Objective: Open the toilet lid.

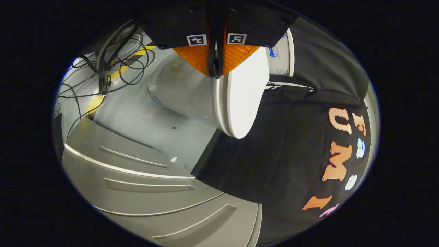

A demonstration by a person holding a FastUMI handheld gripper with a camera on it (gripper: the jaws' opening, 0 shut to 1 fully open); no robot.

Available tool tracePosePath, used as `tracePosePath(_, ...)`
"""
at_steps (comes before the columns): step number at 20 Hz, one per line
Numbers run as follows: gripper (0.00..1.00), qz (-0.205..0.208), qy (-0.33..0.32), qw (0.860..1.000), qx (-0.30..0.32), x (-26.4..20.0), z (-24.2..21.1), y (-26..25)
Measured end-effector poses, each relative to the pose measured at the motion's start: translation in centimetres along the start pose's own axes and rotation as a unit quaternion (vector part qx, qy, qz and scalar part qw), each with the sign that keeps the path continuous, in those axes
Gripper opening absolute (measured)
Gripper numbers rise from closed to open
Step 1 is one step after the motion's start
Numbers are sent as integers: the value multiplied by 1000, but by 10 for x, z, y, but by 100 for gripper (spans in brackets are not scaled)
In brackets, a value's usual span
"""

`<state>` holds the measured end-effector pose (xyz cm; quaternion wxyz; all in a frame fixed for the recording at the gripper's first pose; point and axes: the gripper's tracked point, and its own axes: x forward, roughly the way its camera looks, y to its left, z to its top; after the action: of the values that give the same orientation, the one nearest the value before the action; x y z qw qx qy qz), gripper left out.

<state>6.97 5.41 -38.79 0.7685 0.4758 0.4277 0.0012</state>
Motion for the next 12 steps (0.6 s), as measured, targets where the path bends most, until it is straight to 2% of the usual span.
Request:
tracePosePath(3, 8, 3, 0, 1000, -5, -1, -1, 1)
tracePosePath(7, 8, 28, -4, 1000, 5, -11, 0, 12)
tracePosePath(12, 8, 2, -39, 994, -97, -18, 1, 25)
